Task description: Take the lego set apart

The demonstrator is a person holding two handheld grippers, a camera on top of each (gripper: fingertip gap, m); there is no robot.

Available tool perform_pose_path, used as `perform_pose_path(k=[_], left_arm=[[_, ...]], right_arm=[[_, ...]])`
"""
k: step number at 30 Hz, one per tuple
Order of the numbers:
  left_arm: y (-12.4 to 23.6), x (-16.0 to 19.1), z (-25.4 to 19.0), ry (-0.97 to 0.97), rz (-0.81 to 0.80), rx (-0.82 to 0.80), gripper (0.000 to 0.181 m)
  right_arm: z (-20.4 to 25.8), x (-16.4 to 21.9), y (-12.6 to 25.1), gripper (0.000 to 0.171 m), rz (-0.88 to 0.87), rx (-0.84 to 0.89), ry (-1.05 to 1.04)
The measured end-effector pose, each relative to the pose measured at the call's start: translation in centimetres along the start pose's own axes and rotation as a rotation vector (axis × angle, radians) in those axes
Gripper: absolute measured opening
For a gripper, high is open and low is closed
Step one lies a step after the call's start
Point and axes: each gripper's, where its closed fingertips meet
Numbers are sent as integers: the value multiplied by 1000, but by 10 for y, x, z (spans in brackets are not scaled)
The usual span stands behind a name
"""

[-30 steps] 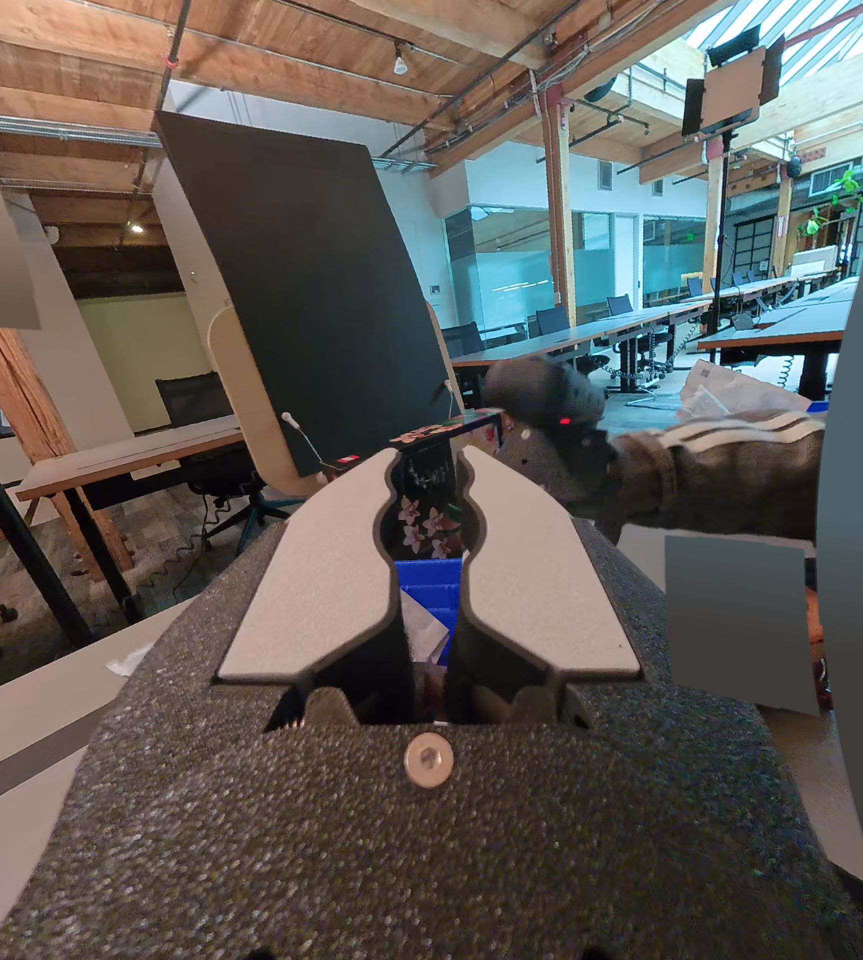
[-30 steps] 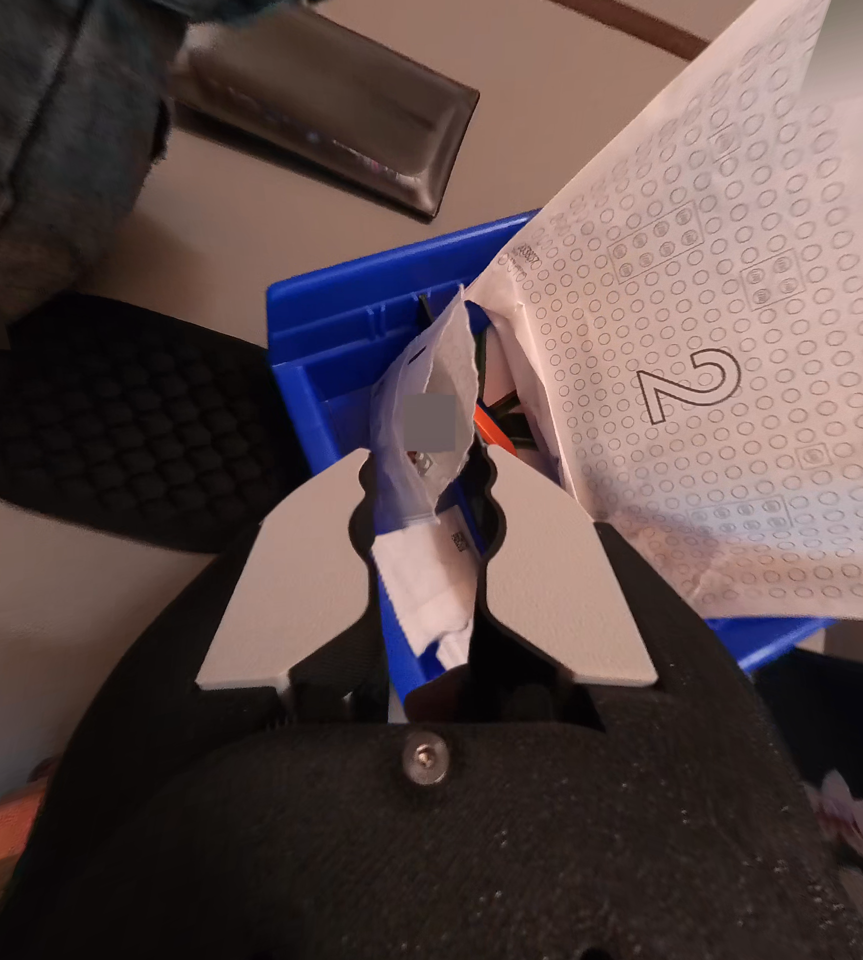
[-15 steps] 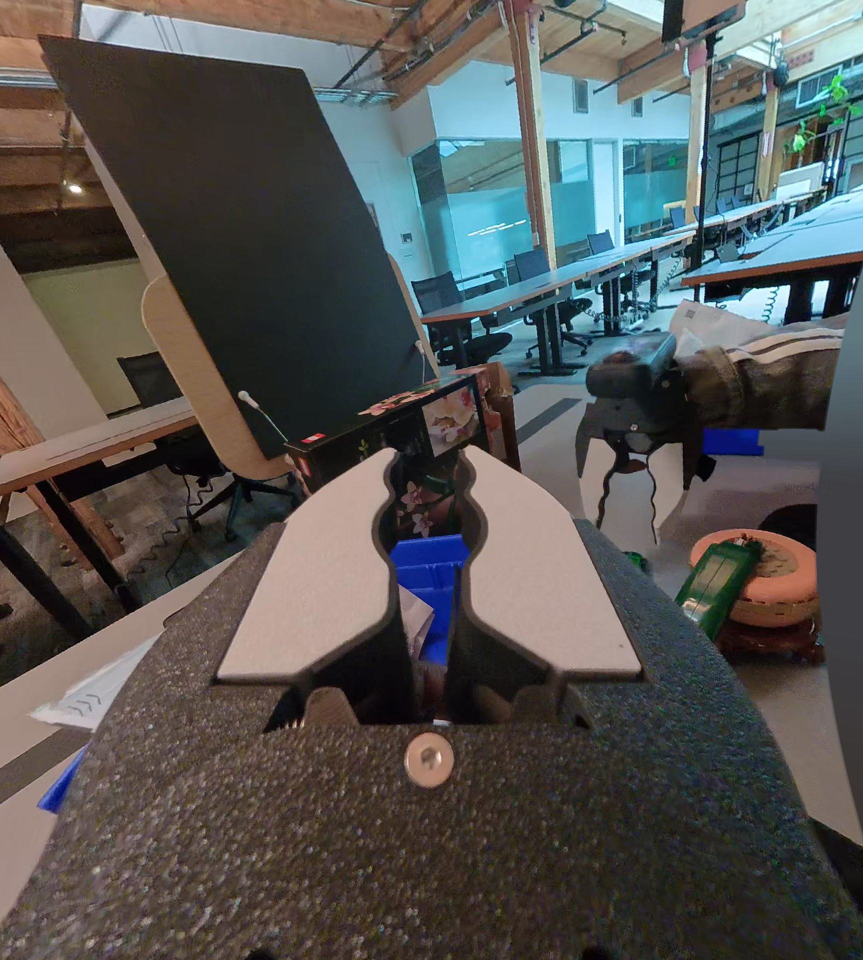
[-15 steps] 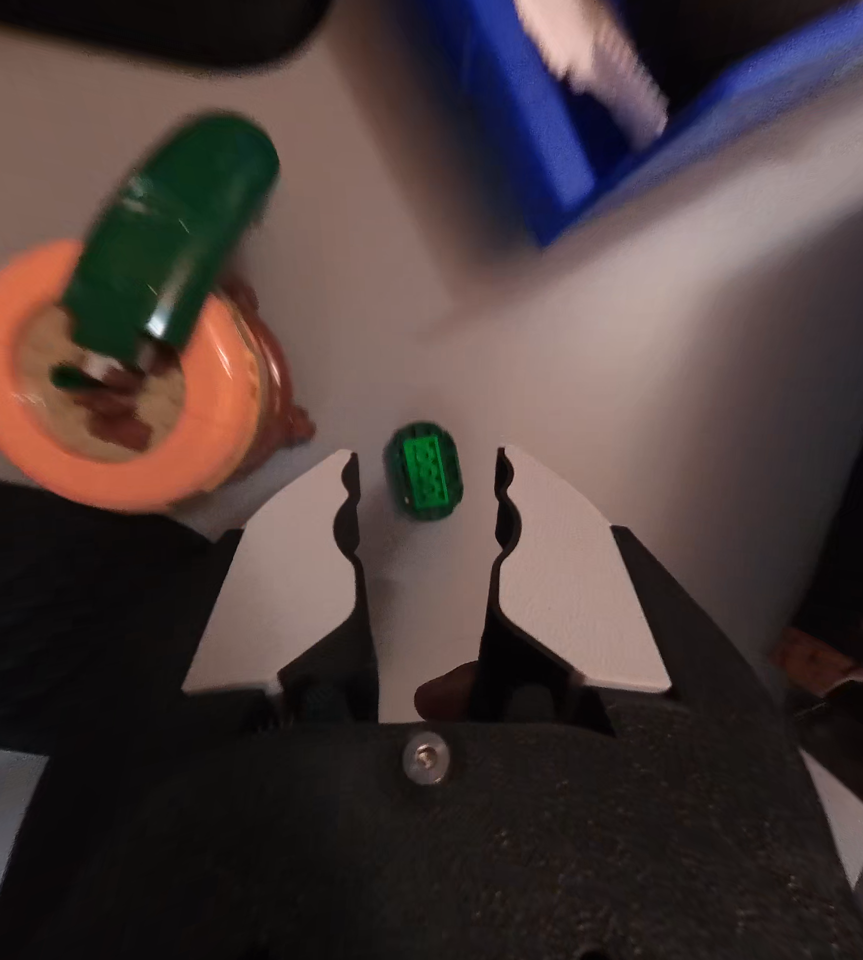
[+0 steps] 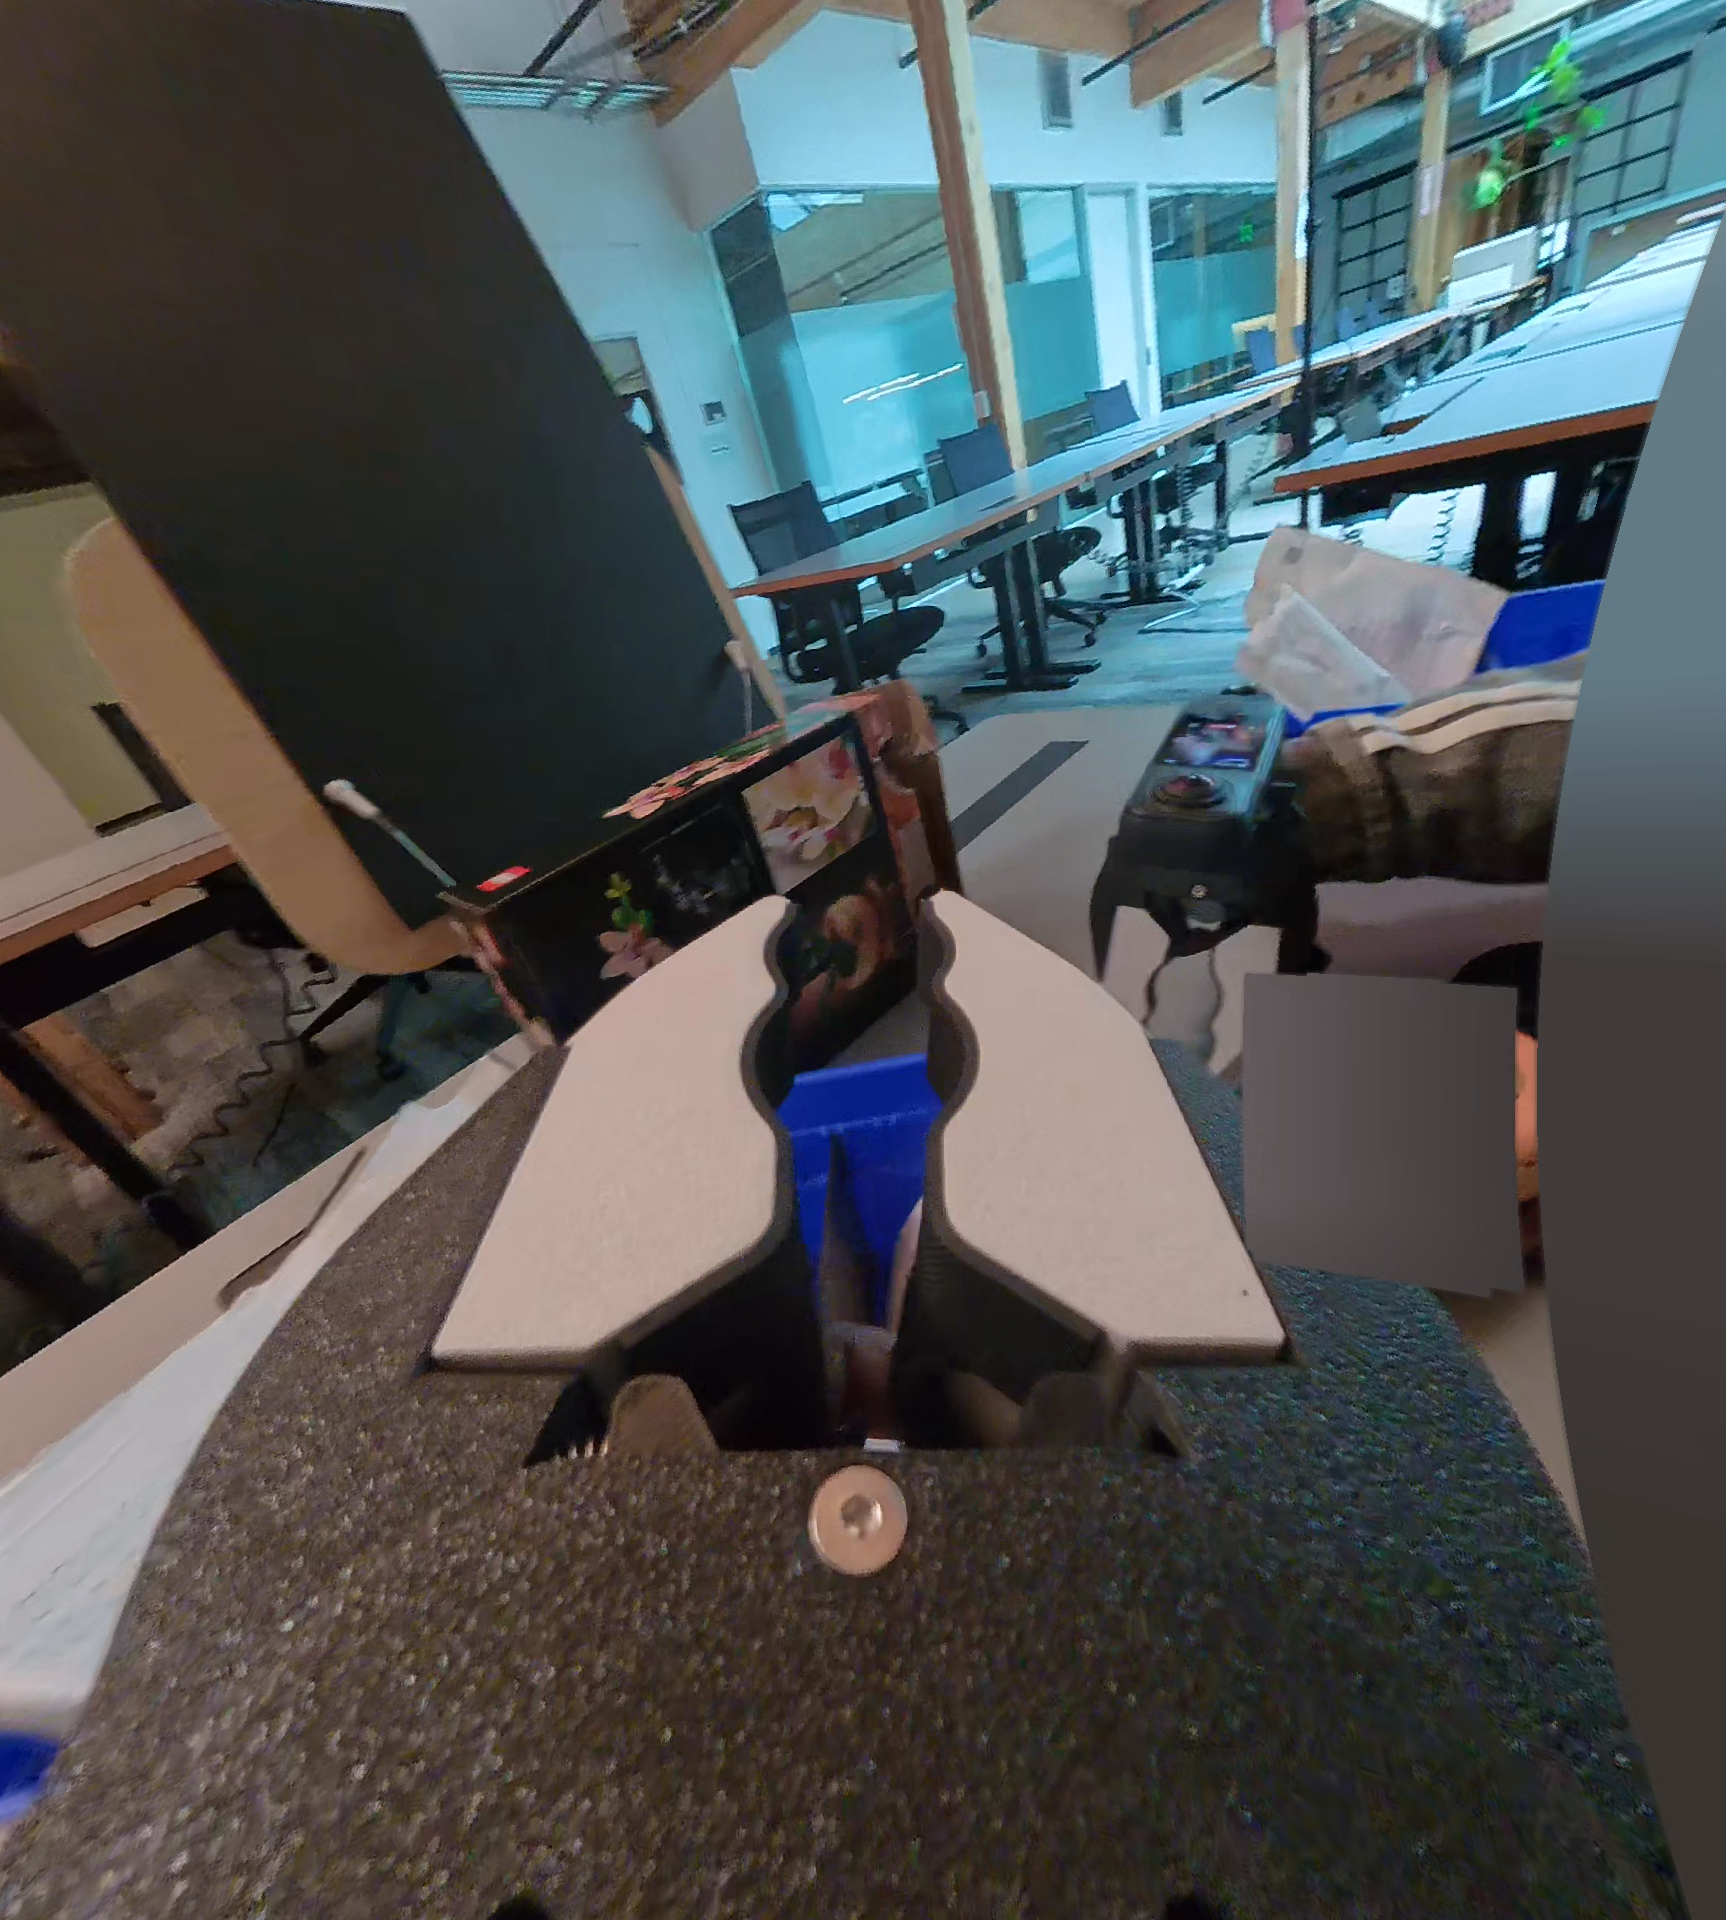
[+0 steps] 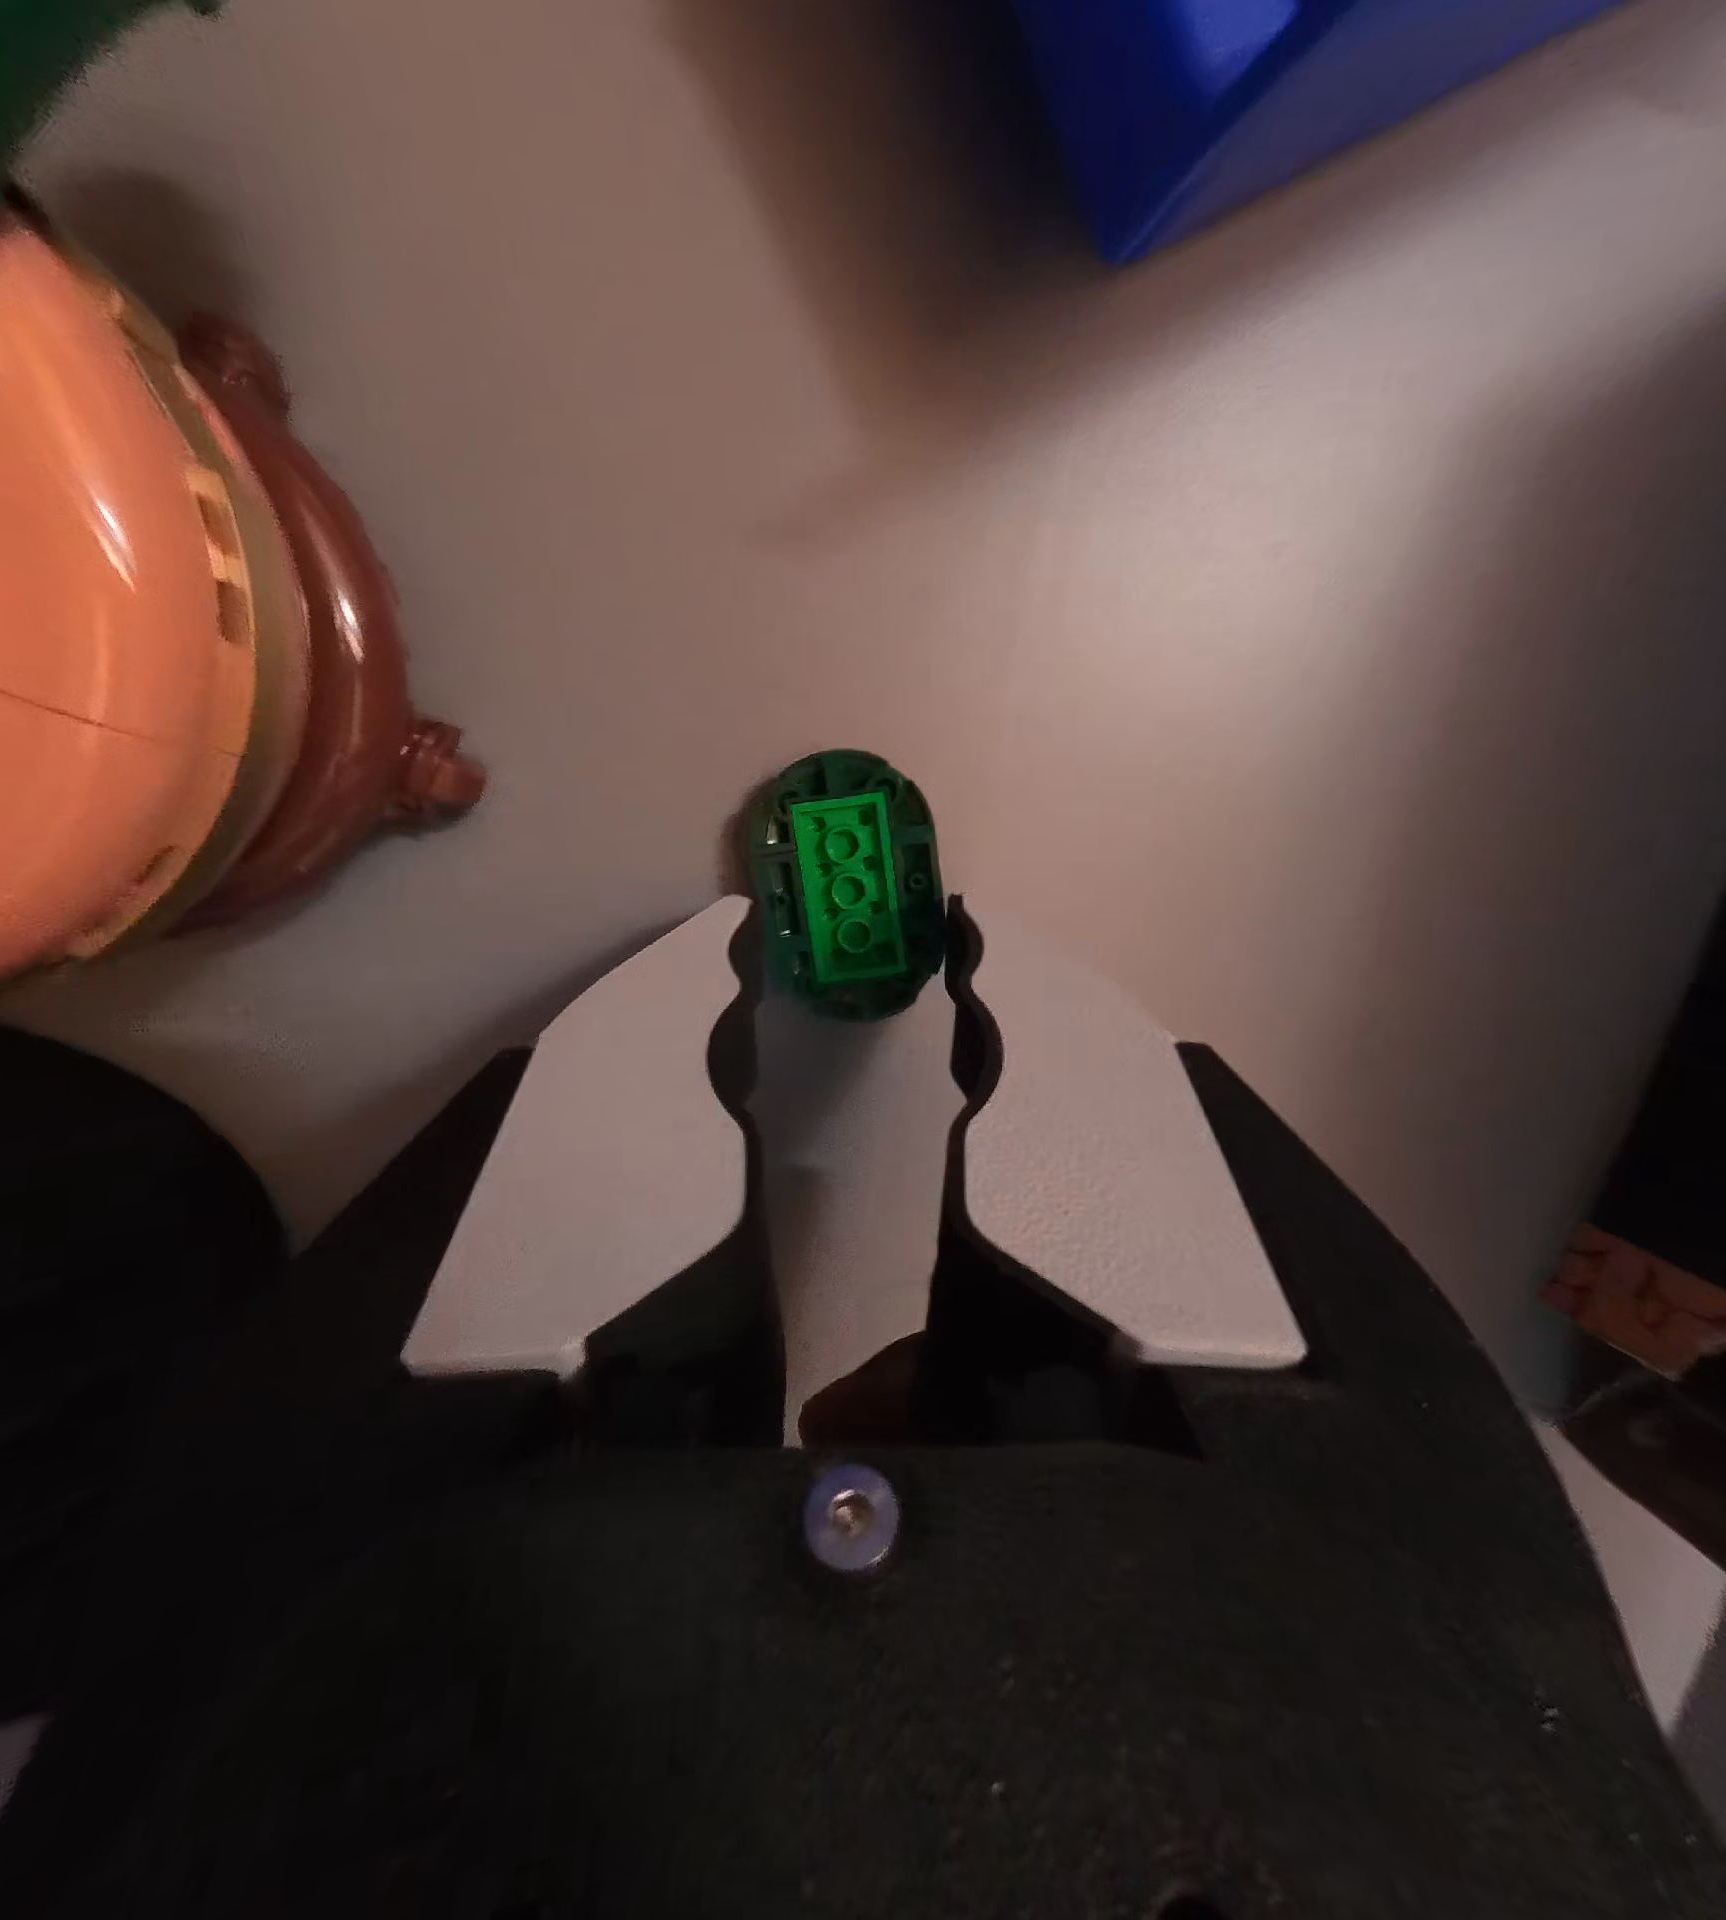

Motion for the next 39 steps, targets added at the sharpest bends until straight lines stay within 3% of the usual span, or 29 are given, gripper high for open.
perform_pose_path(k=[3,7,10,15,20,23,26,28,30,33,35,39], left_arm=[[-22,-1,-17,59,3,50,21],[-66,18,-39,206,82,76,18],[-98,37,-63,333,108,117,24],[-129,51,-80,401,112,176,30],[-138,57,-102,400,154,294,32],[-140,61,-101,310,151,266,7],[-134,57,-98,327,111,285,6],[-127,48,-90,413,36,299,6],[-119,40,-84,525,-35,339,6],[-114,34,-88,671,-106,442,5],[-112,30,-95,718,-137,497,5],[-111,26,-104,688,-137,531,5]], right_arm=[[-22,-30,30,33,-202,213,-48],[-40,-73,99,32,-539,630,-54],[-37,-77,126,32,-525,885,58],[-27,-85,134,32,-540,1022,170],[-21,-91,134,32,-547,1025,208],[-18,-92,133,32,-527,1031,238],[-13,-95,138,29,-616,972,197],[-10,-93,152,37,-775,842,52],[-8,-90,168,41,-1012,607,-169],[-1,-96,184,32,-1350,167,-423],[3,-102,176,29,-1391,-2,-482],[10,-113,158,22,-1329,-31,-457]])
Point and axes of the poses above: each gripper's, where its closed fingertips meet, y back along the fingers, x out of its underside, z = x × y across the jaws, and after that the axes turned 1 degree about x, right-handed
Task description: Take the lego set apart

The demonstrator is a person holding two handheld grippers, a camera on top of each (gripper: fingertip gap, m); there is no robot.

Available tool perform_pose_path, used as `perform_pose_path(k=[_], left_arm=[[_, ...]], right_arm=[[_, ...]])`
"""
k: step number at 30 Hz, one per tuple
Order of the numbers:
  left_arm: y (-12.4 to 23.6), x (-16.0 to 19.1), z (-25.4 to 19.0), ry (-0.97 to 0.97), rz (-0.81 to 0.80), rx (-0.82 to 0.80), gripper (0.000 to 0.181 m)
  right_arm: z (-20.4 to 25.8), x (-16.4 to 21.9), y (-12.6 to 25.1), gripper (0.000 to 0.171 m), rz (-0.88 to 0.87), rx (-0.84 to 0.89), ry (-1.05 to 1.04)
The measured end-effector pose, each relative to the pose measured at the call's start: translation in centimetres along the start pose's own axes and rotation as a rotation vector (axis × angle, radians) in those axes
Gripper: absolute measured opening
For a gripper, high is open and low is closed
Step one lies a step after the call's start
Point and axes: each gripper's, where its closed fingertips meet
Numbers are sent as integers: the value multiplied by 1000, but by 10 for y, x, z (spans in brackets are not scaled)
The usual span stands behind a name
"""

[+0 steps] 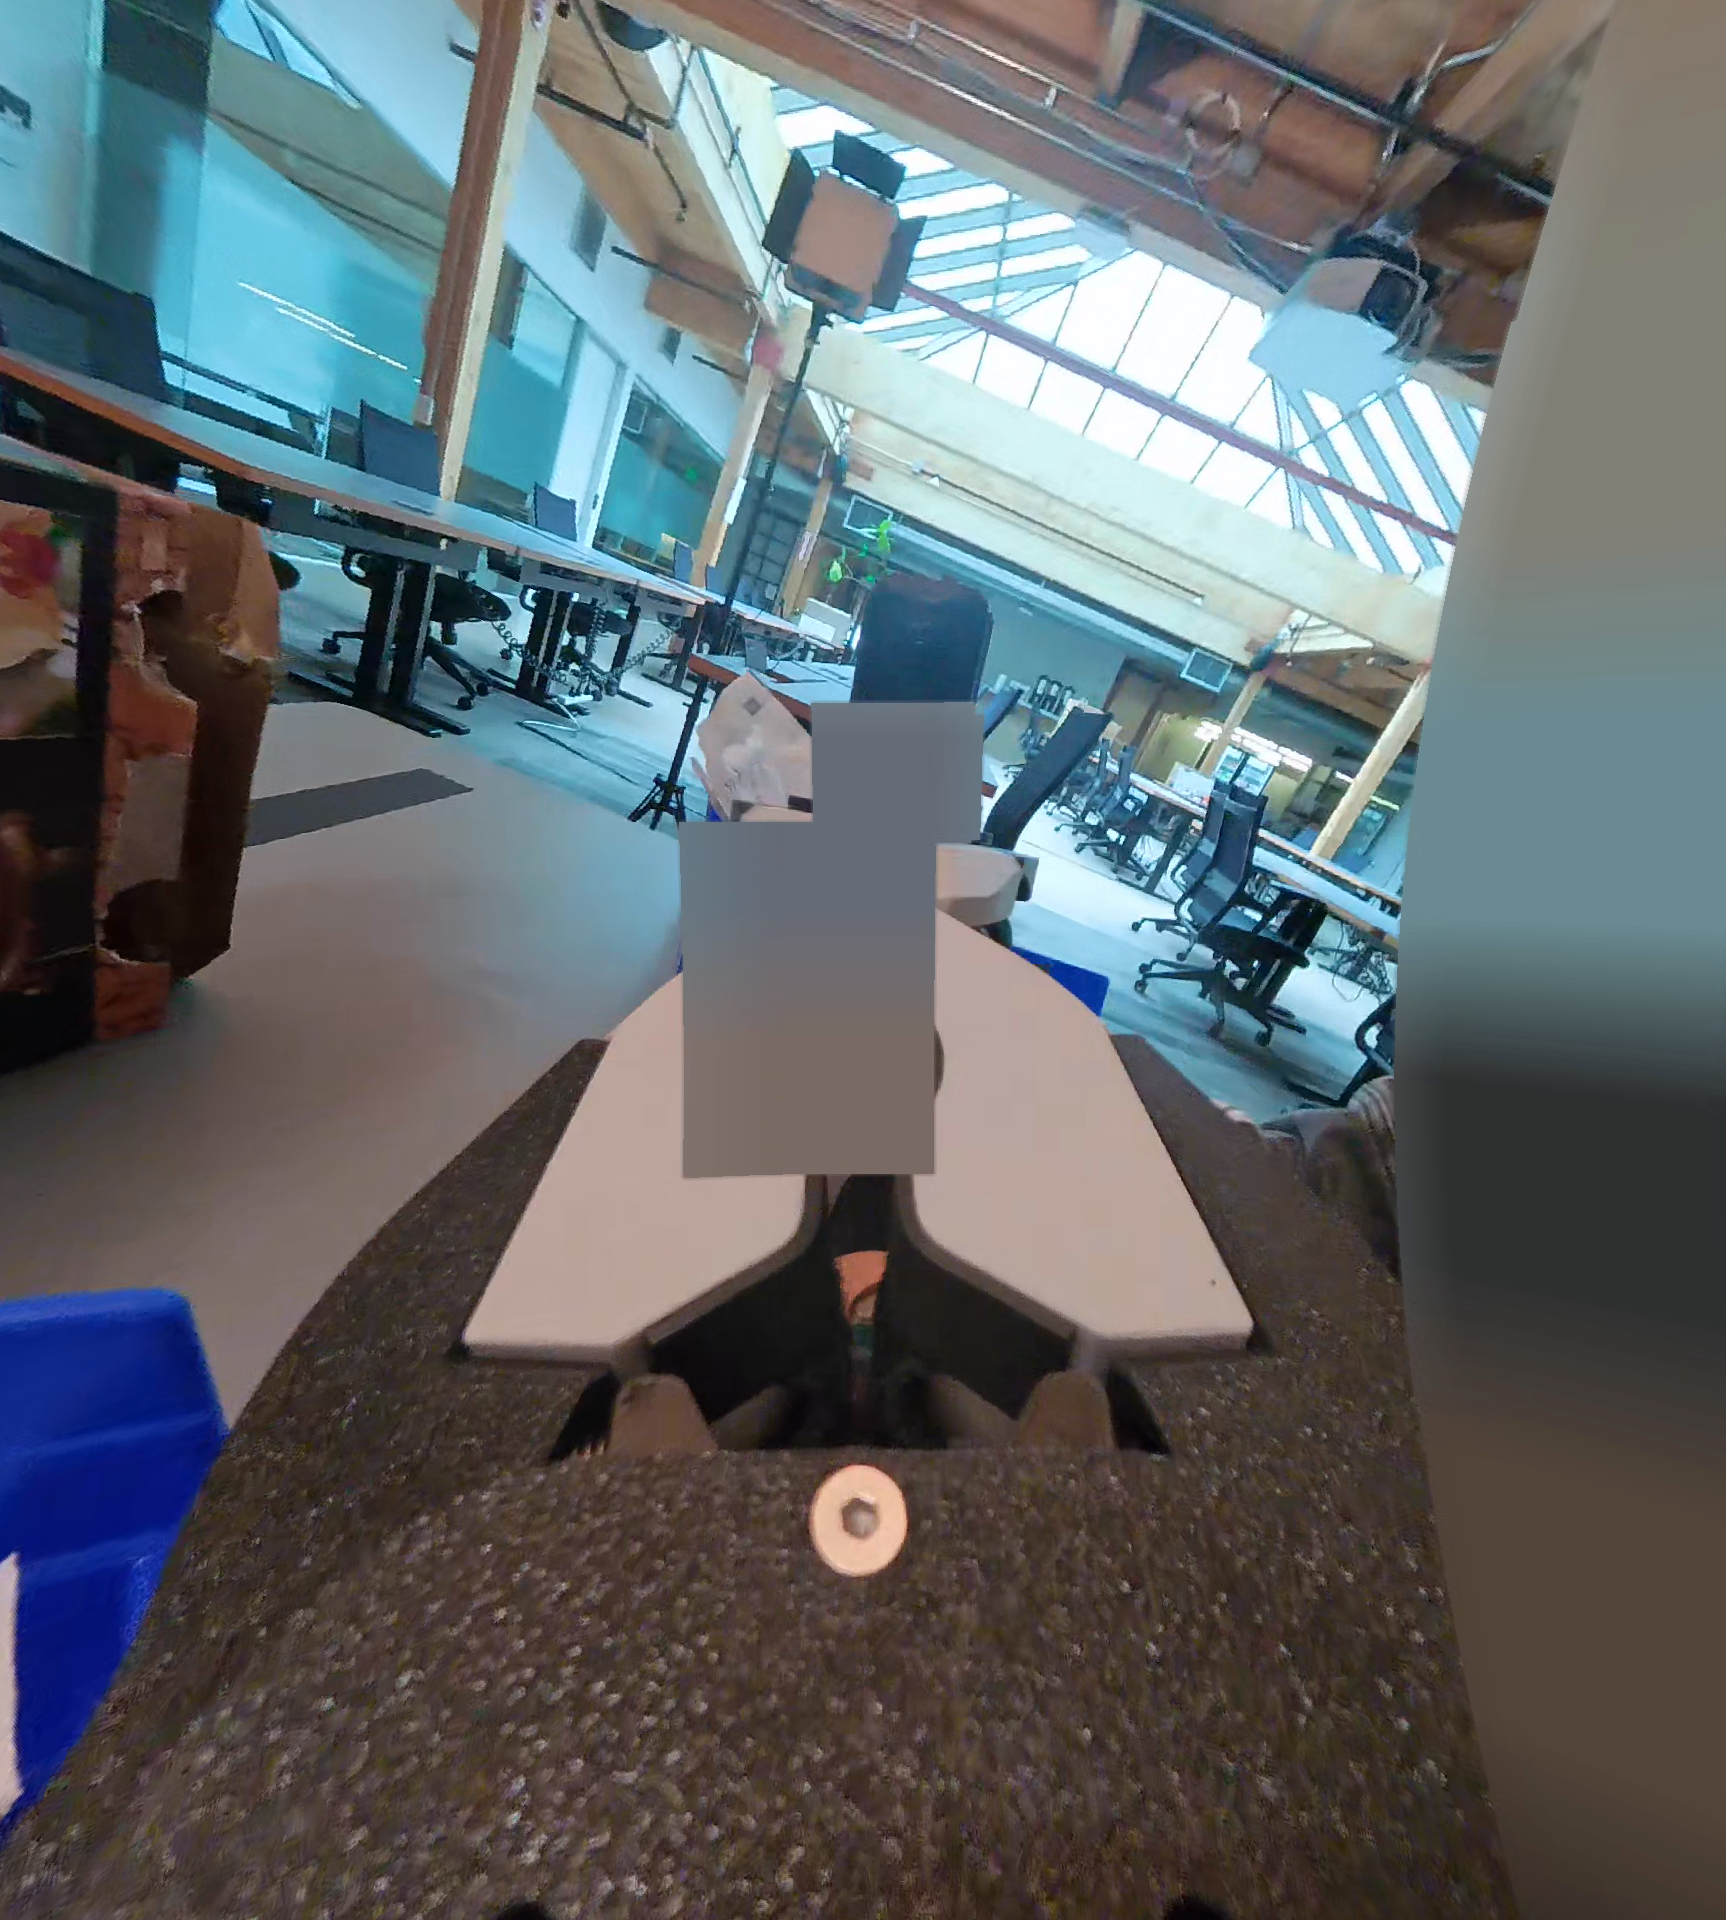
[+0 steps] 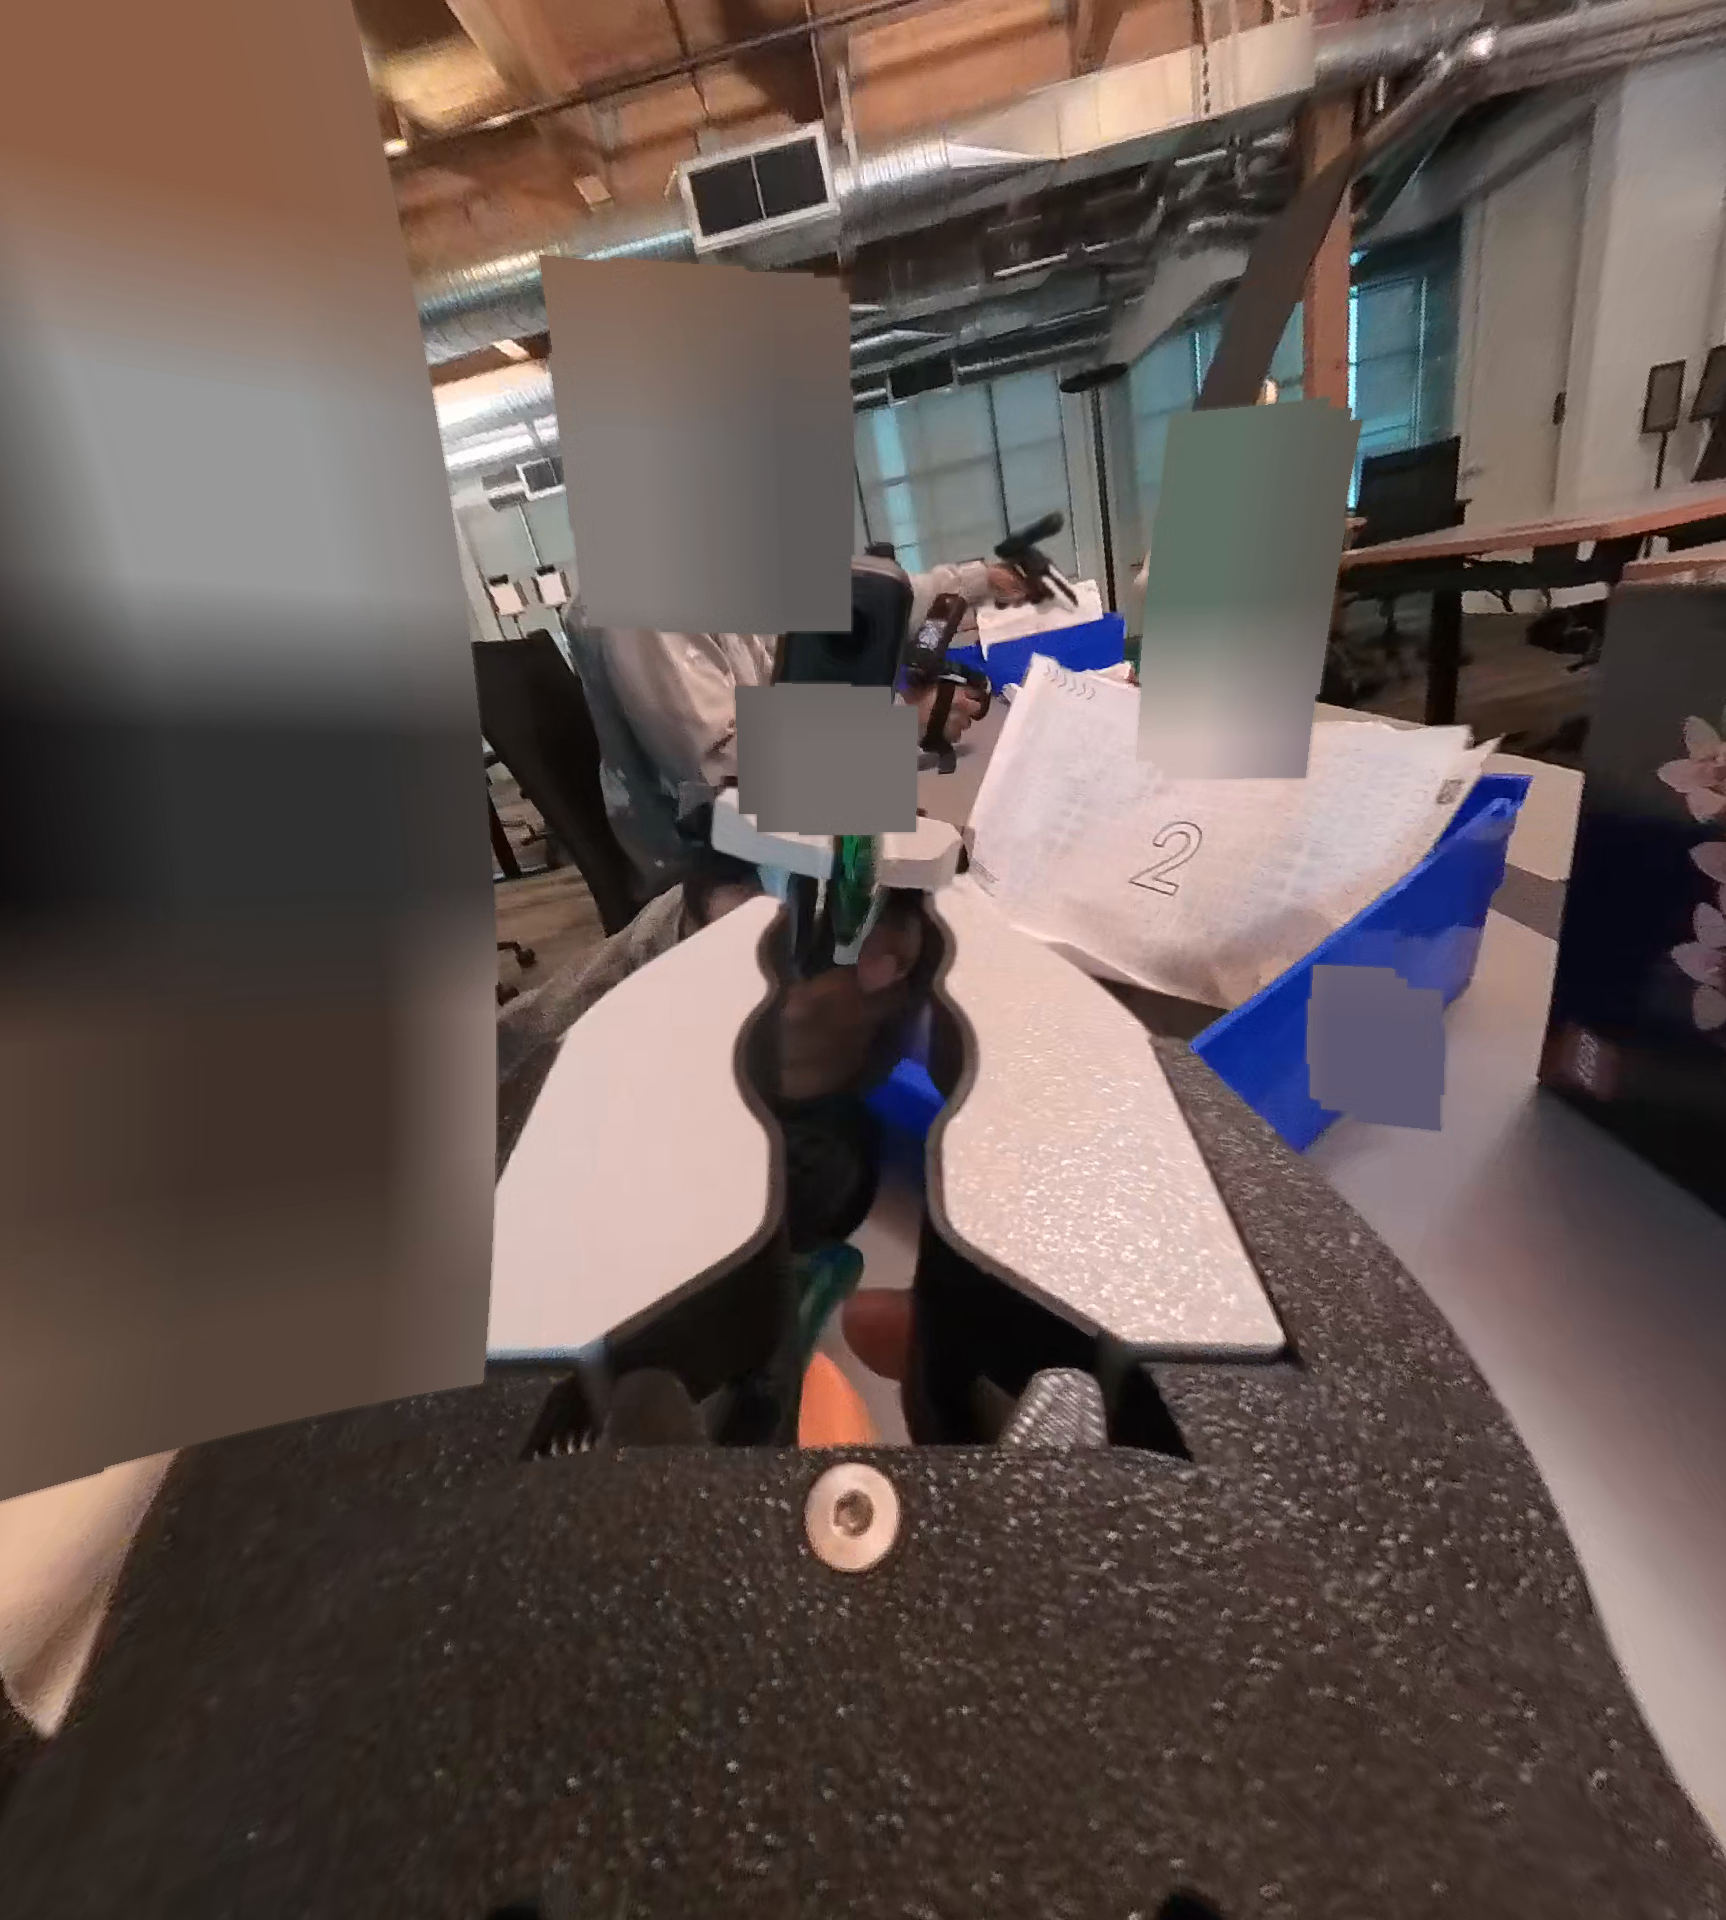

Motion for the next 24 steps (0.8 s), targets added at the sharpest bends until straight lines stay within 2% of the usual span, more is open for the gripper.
perform_pose_path(k=[3,11,13,14,15,19,24], left_arm=[[-1,2,-4,1,10,24,5],[1,7,-9,-29,48,56,7],[-1,8,-9,-58,55,46,22],[-1,10,-10,-88,72,45,18],[-1,12,-12,-127,86,39,7],[0,10,-19,-229,91,38,5],[0,5,-29,-138,18,138,6]], right_arm=[[3,-2,1,9,-24,-31,-32],[8,5,1,4,23,-61,4],[12,11,-2,4,66,-81,6],[13,14,-4,4,82,-82,2],[13,15,-6,4,83,-81,-1],[20,11,-7,4,32,-165,-118],[31,5,-8,5,-41,-309,-322]])
Point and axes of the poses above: each gripper's, where its closed fingertips meet, y back along the fingers, x out of its underside, z = x × y across the jaws, and after that the axes turned 1 degree about x, right-handed
